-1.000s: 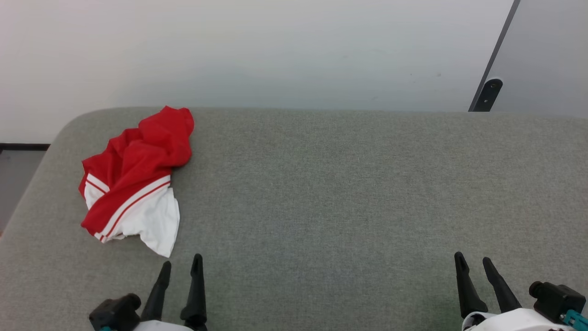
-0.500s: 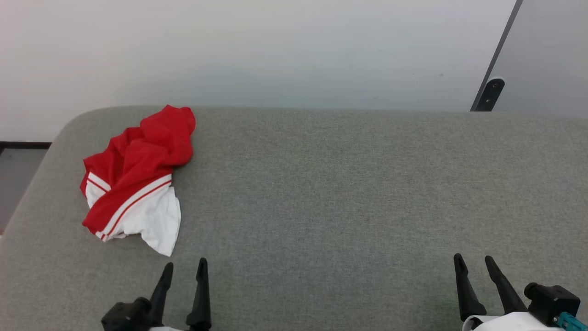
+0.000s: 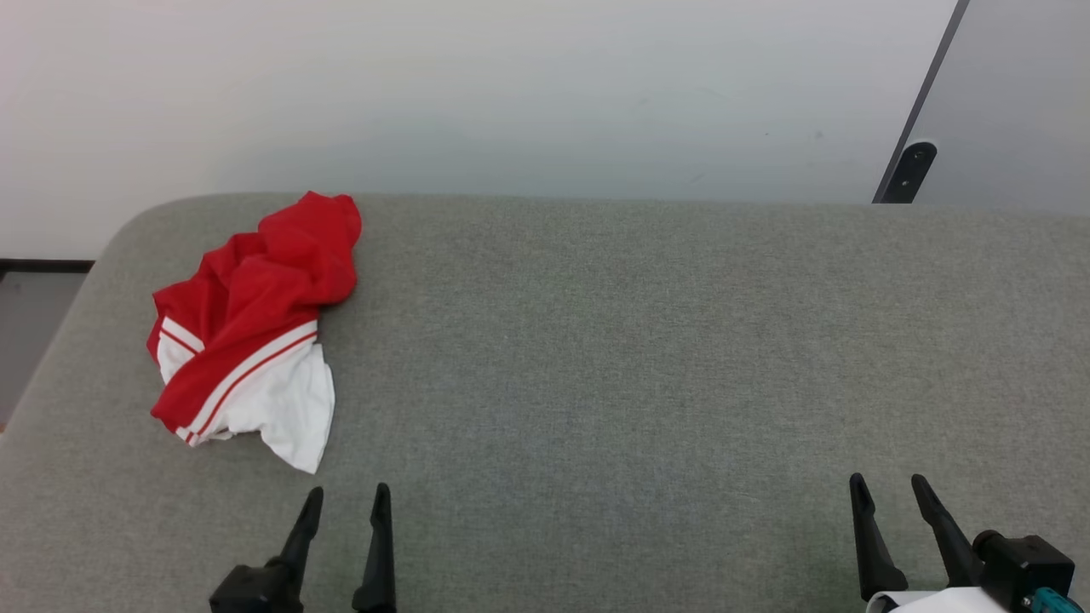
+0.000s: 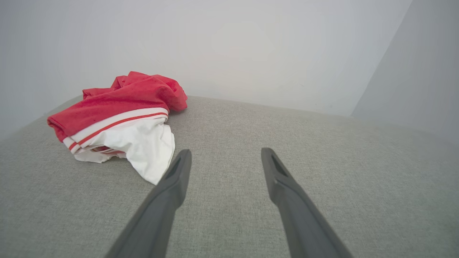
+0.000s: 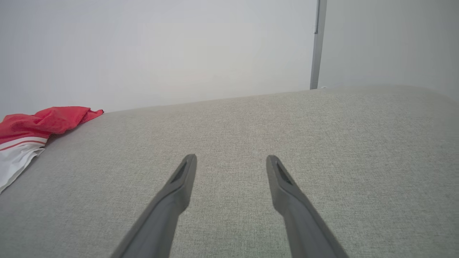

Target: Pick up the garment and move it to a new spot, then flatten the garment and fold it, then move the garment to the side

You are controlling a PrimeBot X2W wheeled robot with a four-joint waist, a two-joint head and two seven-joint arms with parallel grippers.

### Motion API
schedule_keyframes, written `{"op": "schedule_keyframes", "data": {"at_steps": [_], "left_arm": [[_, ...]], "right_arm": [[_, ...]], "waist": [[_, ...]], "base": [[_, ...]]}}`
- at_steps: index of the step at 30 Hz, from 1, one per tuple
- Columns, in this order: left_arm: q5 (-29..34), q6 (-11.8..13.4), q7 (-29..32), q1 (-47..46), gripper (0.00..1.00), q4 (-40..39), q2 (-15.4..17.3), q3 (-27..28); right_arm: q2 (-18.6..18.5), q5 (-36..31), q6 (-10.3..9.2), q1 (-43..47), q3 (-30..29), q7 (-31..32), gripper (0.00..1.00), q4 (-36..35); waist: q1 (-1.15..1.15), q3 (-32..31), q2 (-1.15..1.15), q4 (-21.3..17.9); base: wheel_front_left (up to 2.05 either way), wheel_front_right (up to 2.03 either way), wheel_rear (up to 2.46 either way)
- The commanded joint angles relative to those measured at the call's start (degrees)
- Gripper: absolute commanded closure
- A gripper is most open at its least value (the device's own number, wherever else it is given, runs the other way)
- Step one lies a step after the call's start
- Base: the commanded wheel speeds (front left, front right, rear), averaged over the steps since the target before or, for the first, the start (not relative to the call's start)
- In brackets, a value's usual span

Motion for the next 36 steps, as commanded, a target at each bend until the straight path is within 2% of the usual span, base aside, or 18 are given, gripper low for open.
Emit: {"op": "schedule_keyframes", "data": {"at_steps": [1, 18, 36], "left_arm": [[1.2, 0.2, -0.6, 0.4, 0.0, -0.4, 0.3, -0.1], [6.4, -0.2, -2.3, 1.6, 0.0, 1.1, 0.3, -0.5], [4.5, -0.3, -2.2, 1.8, 0.0, 1.8, 0.3, -0.1]], "right_arm": [[0.2, -0.9, 0.02, 0.5, -0.2, -0.6, 0.0, -0.4], [0.2, -4.9, 0.02, 1.5, -1.8, -3.1, 0.0, 0.4], [0.2, -3.6, 0.02, 2.2, -2.5, -3.5, 0.0, 0.9]], "waist": [[0.0, 0.0, 0.0, 0.0], [0.0, -0.7, 0.0, 0.5], [0.0, -1.1, 0.0, 0.5]], "base": [[0.0, 0.0, 0.0], [0.0, 0.0, 0.0], [0.0, 0.0, 0.0]]}}
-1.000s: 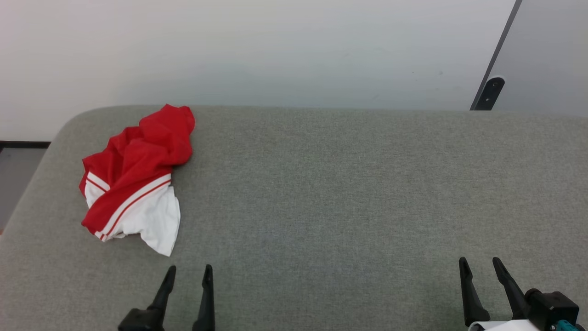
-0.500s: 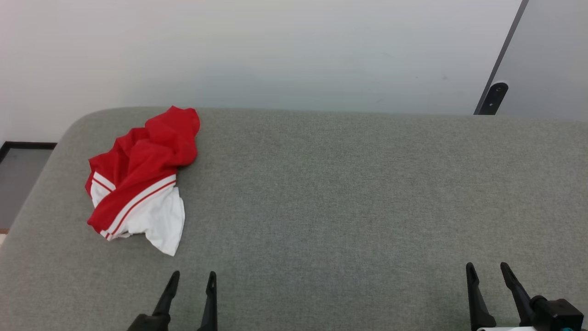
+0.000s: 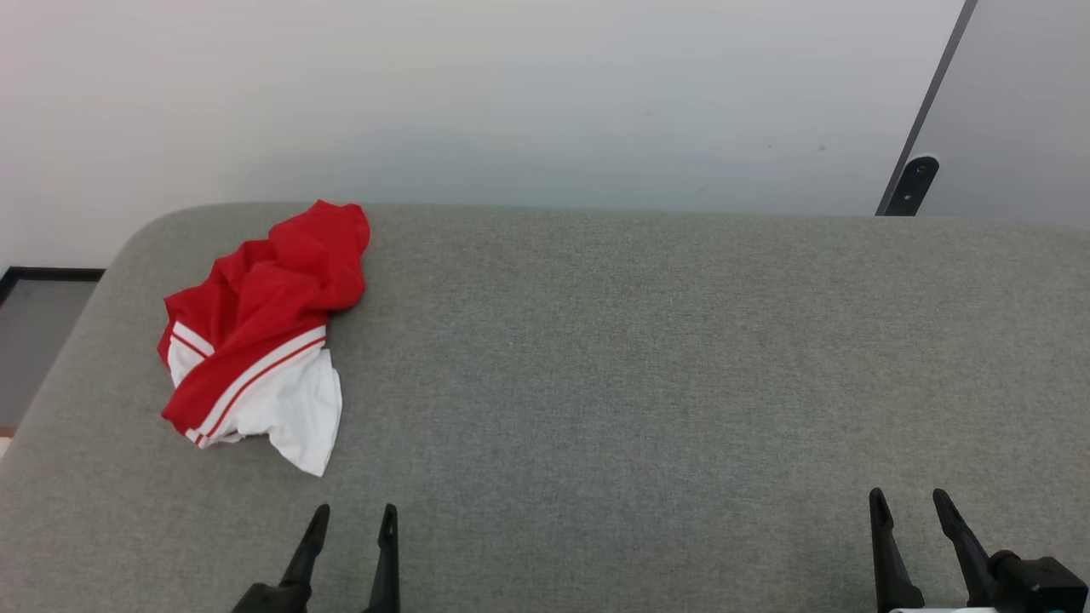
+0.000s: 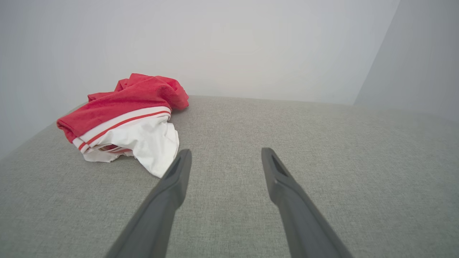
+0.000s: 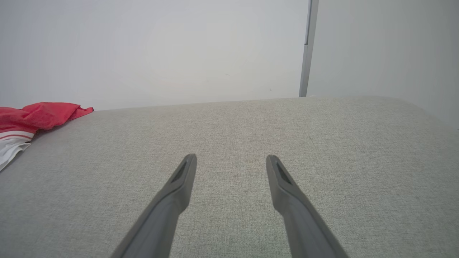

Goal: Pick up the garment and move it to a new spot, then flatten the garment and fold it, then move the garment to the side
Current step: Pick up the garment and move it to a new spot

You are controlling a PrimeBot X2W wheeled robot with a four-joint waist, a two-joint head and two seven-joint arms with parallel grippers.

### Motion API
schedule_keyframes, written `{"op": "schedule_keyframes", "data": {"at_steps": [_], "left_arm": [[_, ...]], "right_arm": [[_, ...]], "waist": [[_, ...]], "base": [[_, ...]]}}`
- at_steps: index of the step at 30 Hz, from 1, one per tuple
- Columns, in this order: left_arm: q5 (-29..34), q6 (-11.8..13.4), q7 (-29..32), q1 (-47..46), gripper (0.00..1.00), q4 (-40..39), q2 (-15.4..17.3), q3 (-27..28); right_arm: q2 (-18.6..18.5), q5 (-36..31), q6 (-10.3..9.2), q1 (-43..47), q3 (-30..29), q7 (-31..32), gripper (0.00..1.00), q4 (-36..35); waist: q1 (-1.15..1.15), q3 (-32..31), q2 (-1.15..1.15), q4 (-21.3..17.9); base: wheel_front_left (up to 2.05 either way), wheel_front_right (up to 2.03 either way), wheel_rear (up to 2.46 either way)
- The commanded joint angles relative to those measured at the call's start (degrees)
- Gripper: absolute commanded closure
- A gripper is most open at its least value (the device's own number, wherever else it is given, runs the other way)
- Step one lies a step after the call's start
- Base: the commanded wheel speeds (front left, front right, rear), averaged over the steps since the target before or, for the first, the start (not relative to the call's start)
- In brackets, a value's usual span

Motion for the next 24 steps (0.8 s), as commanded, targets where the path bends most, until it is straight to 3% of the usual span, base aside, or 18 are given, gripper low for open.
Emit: {"op": "schedule_keyframes", "data": {"at_steps": [1, 10, 24], "left_arm": [[-0.3, -0.2, 0.0, 0.6, 0.0, 0.1, 0.2, 0.0], [-2.0, 0.3, 0.0, -0.7, 0.0, 1.0, 0.2, -0.1], [-4.3, 2.2, 0.0, 0.2, 0.0, 1.7, 0.2, -1.3]], "right_arm": [[0.1, 0.1, 0.02, 0.9, -0.1, -0.3, 0.0, 0.0], [0.2, 0.4, 0.02, 1.4, -0.7, -0.3, 0.0, -0.5], [0.1, -1.4, 0.02, -1.4, 4.1, 0.0, 0.0, -0.8]], "waist": [[0.0, 0.0, 0.0, 0.0], [0.0, 0.0, 0.0, 3.5], [0.0, 0.6, 0.0, 21.1]], "base": [[0.0, 0.0, 0.0], [0.0, 0.0, 0.0], [0.0, 0.0, 0.0]]}}
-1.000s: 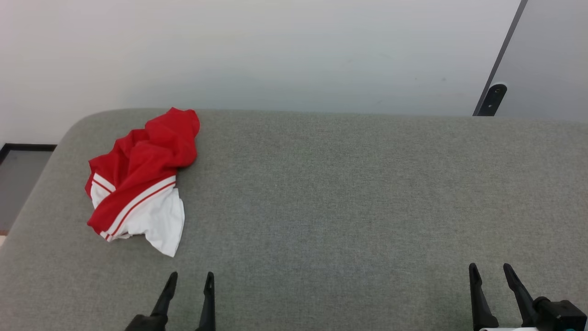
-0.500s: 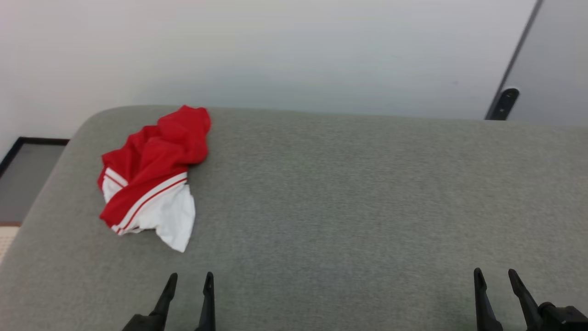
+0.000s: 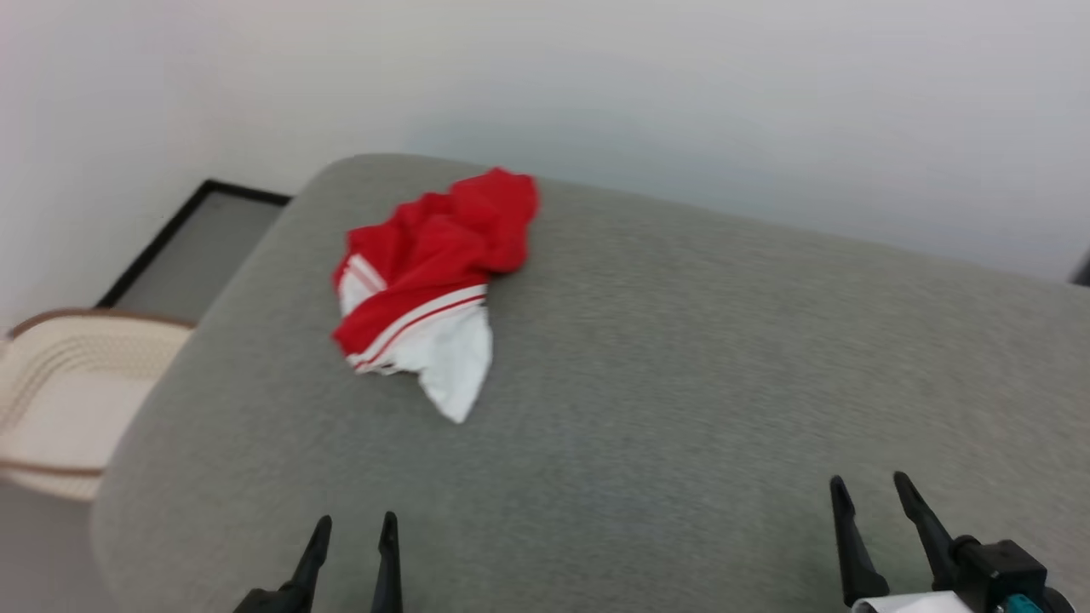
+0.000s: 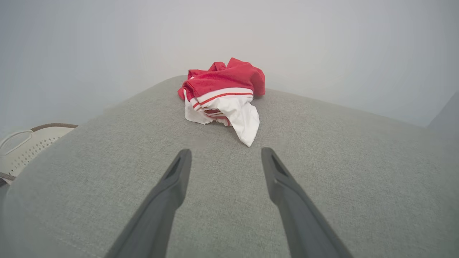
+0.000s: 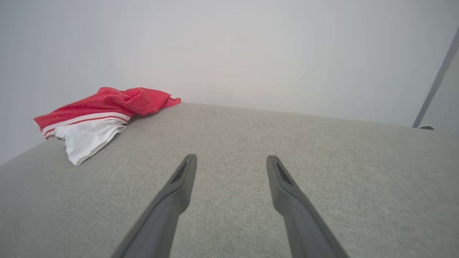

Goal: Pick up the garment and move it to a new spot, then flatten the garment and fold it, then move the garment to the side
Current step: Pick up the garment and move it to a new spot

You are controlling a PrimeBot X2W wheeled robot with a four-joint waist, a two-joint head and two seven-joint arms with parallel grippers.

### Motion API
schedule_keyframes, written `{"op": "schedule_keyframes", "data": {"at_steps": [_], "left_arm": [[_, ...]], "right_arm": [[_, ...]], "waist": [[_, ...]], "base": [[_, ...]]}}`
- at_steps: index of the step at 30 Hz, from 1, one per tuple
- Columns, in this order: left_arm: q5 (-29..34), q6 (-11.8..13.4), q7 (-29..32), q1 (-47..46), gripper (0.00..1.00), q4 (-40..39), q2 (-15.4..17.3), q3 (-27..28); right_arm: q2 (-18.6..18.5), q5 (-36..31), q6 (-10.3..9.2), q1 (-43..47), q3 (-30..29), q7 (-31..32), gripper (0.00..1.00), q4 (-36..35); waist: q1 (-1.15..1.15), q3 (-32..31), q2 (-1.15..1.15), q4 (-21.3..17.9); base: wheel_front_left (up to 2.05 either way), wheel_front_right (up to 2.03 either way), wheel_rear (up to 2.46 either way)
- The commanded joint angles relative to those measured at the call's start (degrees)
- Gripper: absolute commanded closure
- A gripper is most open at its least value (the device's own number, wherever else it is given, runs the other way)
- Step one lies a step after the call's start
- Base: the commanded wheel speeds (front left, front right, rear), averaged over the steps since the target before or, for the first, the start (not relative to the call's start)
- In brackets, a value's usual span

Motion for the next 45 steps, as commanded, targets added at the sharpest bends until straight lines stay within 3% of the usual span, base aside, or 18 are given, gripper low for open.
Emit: {"op": "schedule_keyframes", "data": {"at_steps": [1, 4, 9, 15, 23, 29, 34, 37, 42, 45], "left_arm": [[-0.6, 0.7, 0.0, 0.3, 0.0, 0.0, 0.1, 0.1], [-1.0, 1.0, 0.0, 0.7, 0.0, 0.2, 0.1, -0.1], [-3.5, 4.0, 0.0, 2.4, 0.0, -3.0, 0.1, 1.2], [-6.2, 7.8, 0.0, 5.0, 0.0, -6.6, 0.1, 2.2], [-7.9, 9.8, 0.0, 6.7, 0.0, -8.8, 0.1, 2.8], [-7.8, 9.6, 0.0, 6.8, 0.0, -9.1, 0.1, 2.4], [-7.4, 6.7, 0.0, 3.1, 0.0, -8.3, 0.1, 1.6], [-5.4, 3.6, 0.0, -2.6, 0.0, -7.2, 0.1, 1.2], [-3.2, -2.5, 0.0, -18.4, 0.0, -2.1, 2.4, -0.1], [-6.8, -4.6, 0.0, -29.0, 0.0, 3.0, 3.9, 0.8]], "right_arm": [[0.1, -0.5, 0.02, -1.1, 1.0, 0.2, 0.0, 0.0], [0.2, -0.4, 0.02, -1.8, 2.3, 0.5, 0.0, 0.2], [0.0, -1.1, 0.01, -5.7, 7.7, 2.1, 0.0, 1.1], [-1.2, 0.6, 0.01, -11.5, 14.3, 2.7, 0.0, 4.4], [-2.3, 3.6, 0.01, -16.1, 19.8, 1.8, 0.0, 8.8], [-2.3, 4.5, 0.01, -16.3, 20.4, 0.9, 0.0, 10.1], [-2.4, 4.3, 0.01, -14.5, 18.6, 0.3, 0.0, 10.0], [-2.1, 3.7, 0.01, -13.3, 16.9, 0.1, 0.0, 9.2], [-1.5, 2.1, 0.01, -10.1, 13.8, 0.0, 0.0, 6.5], [-1.0, 0.6, 0.01, -9.5, 13.7, 0.3, 0.0, 3.9]], "waist": [[0.0, 0.4, 0.0, 8.7], [0.0, 0.3, 0.0, 13.0], [0.0, 2.5, 0.0, 14.7], [0.0, 3.6, 0.0, 15.6], [0.0, 3.6, 0.0, 15.7], [0.0, 3.3, 0.0, 15.5], [0.0, 3.5, 0.0, 15.1], [0.0, 3.7, 0.0, 14.6], [0.0, 4.5, 0.0, 13.7], [0.0, 6.9, 0.0, 10.7]], "base": [[0.0, 0.0, 0.0], [0.0, 0.0, 0.0], [0.0, 0.0, 0.0], [0.0, 0.0, 0.0], [-0.01, -0.01, -0.01], [0.0, 0.0, 0.0], [0.0, 0.0, 0.0], [0.0, 0.0, 0.0], [0.0, 0.0, 0.0], [0.0, 0.0, 0.0]]}}
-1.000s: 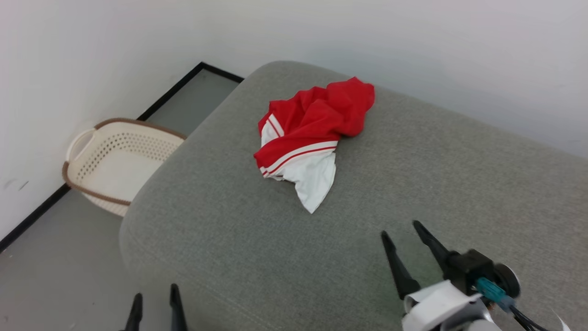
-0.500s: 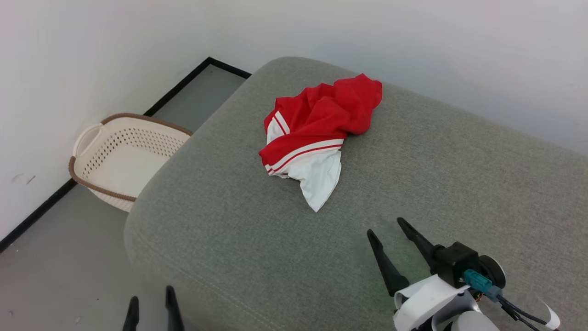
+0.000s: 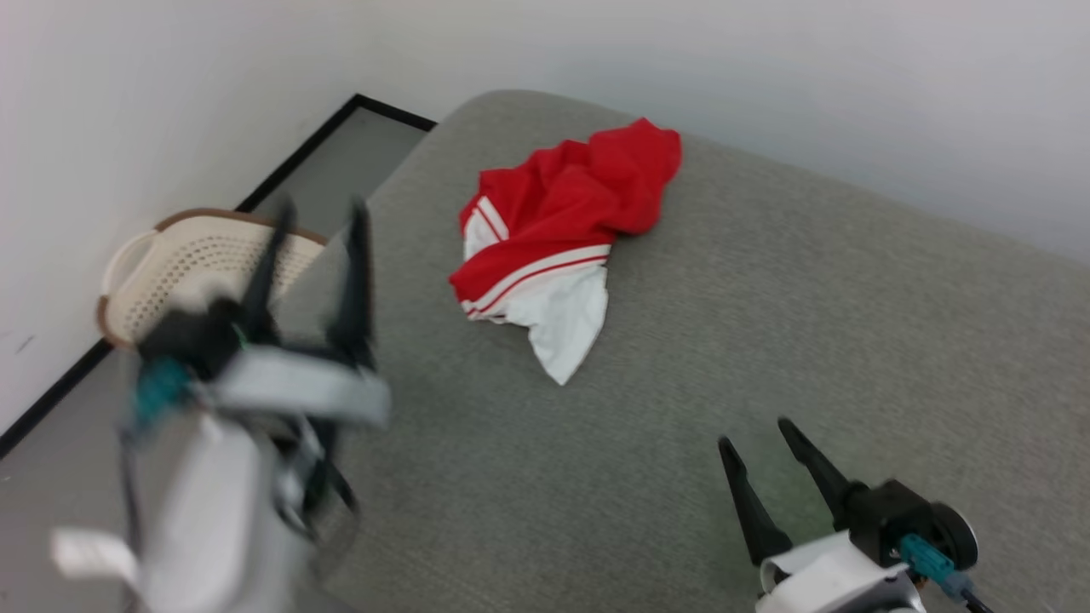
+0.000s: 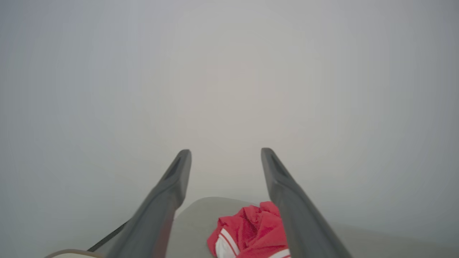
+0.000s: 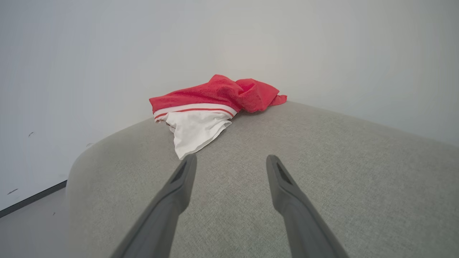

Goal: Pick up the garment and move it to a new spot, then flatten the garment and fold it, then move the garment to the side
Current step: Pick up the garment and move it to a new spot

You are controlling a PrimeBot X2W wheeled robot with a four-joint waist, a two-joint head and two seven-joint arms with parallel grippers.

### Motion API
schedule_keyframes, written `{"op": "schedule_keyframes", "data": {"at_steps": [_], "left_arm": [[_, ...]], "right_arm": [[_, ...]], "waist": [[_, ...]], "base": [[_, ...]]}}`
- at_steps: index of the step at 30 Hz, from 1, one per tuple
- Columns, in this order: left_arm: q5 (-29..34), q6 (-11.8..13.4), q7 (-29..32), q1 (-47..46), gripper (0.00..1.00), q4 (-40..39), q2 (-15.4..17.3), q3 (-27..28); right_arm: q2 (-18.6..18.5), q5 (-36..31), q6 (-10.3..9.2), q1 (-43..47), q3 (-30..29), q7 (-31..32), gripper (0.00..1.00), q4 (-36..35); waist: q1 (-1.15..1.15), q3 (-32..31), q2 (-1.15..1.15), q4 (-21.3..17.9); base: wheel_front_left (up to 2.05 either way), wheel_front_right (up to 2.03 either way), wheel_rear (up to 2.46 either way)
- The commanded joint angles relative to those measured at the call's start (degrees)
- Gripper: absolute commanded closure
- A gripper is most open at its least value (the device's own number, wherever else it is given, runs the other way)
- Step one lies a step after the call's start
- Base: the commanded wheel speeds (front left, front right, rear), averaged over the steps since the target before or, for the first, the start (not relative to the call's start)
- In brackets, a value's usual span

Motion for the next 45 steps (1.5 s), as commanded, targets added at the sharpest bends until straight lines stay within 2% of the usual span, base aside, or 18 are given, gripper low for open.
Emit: {"op": "schedule_keyframes", "data": {"at_steps": [1, 7, 9, 12, 17, 22, 25, 28, 31, 33, 38, 45], "left_arm": [[0.5, -0.2, 0.0, -1.3, 0.0, 0.7, 1.8, 0.5], [-4.5, -0.9, 0.5, -20.1, 0.0, 17.1, 9.1, 0.1], [-5.7, -1.0, 1.3, -24.8, 0.0, 23.2, 12.6, -1.6], [-7.2, -1.0, 3.2, -30.4, 0.0, 30.9, 15.7, -6.1], [-13.5, -0.9, 13.5, -35.3, 0.0, 40.3, 18.4, -14.6], [-22.9, -0.9, 25.5, -36.7, 0.0, 41.6, 19.2, -21.7], [-29.0, -0.8, 32.0, -35.6, 0.0, 39.5, 21.6, -25.7], [-32.6, -0.8, 36.5, -34.6, 0.0, 37.5, 23.8, -30.3], [-33.1, -0.8, 37.0, -35.4, 0.0, 37.1, 26.6, -34.0], [-35.3, -0.8, 36.3, -35.8, 0.0, 38.2, 26.8, -34.3], [-35.6, -0.8, 35.2, -37.1, 0.0, 41.6, 27.8, -37.1], [-40.4, -0.9, 40.4, -35.9, 0.0, 46.9, 22.7, -39.3]], "right_arm": [[0.1, -0.5, -0.04, -0.7, 0.2, 0.2, 0.0, -0.6], [0.4, -1.6, -0.04, -3.8, 2.0, 0.7, 0.0, -4.2], [0.6, -1.6, -0.04, -4.9, 3.1, 0.6, 0.0, -4.7], [0.8, -1.1, -0.04, -5.9, 4.1, 0.3, 0.0, -5.0], [1.1, -0.7, -0.04, -7.3, 5.3, -0.2, 0.0, -5.0], [1.2, -1.0, -0.04, -9.0, 6.5, -0.4, 0.0, -4.8], [1.3, -1.3, -0.04, -9.8, 7.7, -0.5, 0.0, -4.8], [1.3, -1.3, -0.04, -10.2, 9.0, -0.5, 0.0, -4.9], [1.3, -1.2, -0.04, -10.6, 9.9, -0.6, 0.0, -5.2], [1.3, -1.0, -0.04, -11.0, 10.6, -0.6, 0.0, -5.4], [1.3, -1.1, -0.04, -12.0, 11.7, -0.6, 0.0, -6.3], [1.4, -1.6, -0.04, -12.4, 10.9, -0.6, 0.0, -8.0]], "waist": [[0.0, 3.0, 0.0, -3.8], [0.0, 9.8, 0.0, -12.4], [0.0, 11.5, 0.0, -15.1], [0.0, 13.2, 0.0, -17.9], [0.0, 15.0, 0.0, -20.3], [0.0, 16.4, 0.0, -22.0], [0.0, 17.0, 0.0, -23.0], [0.0, 17.9, 0.0, -23.8], [0.0, 19.2, 0.0, -24.6], [0.0, 20.3, 0.0, -25.4], [0.0, 23.1, 0.0, -27.3], [0.0, 25.4, 0.0, -27.7]], "base": [[0.0, 0.0, 0.0], [0.0, 0.0, 0.0], [0.0, 0.0, 0.0], [0.0, 0.0, 0.0], [0.0, 0.0, 0.0], [0.0, 0.0, 0.0], [0.0, 0.0, 0.0], [0.0, 0.0, 0.0], [0.0, 0.0, 0.0], [0.0, 0.0, 0.0], [0.0, 0.0, 0.0], [0.0, 0.0, 0.0]]}}
